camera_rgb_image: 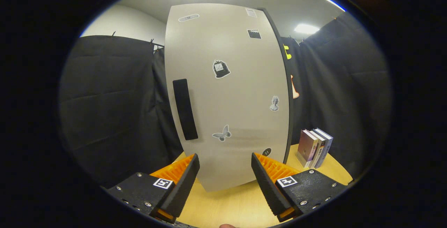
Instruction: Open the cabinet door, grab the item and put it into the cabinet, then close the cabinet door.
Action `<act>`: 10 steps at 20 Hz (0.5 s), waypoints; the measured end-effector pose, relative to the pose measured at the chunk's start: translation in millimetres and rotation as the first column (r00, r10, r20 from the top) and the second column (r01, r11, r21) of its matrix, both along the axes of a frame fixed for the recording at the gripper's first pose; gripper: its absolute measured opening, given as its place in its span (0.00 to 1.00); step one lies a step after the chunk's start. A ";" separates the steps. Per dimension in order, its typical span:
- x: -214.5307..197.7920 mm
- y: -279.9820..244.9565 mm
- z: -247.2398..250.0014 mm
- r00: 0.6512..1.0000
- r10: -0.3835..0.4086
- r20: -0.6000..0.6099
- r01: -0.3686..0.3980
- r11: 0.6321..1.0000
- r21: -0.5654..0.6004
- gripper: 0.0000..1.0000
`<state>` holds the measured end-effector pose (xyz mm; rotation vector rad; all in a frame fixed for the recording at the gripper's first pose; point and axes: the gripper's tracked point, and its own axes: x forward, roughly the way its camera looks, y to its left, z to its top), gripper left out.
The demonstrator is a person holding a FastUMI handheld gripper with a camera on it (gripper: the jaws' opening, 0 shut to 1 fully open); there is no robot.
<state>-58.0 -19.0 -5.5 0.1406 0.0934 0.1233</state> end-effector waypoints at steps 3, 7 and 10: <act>0.7 7.4 3.1 1.000 -0.014 0.021 0.015 0.999 -0.042 0.93; 13.7 19.3 -2.0 0.999 -0.005 0.037 0.007 0.998 -0.055 0.93; 21.9 22.9 -6.4 0.999 -0.016 0.030 0.018 0.999 -0.048 0.93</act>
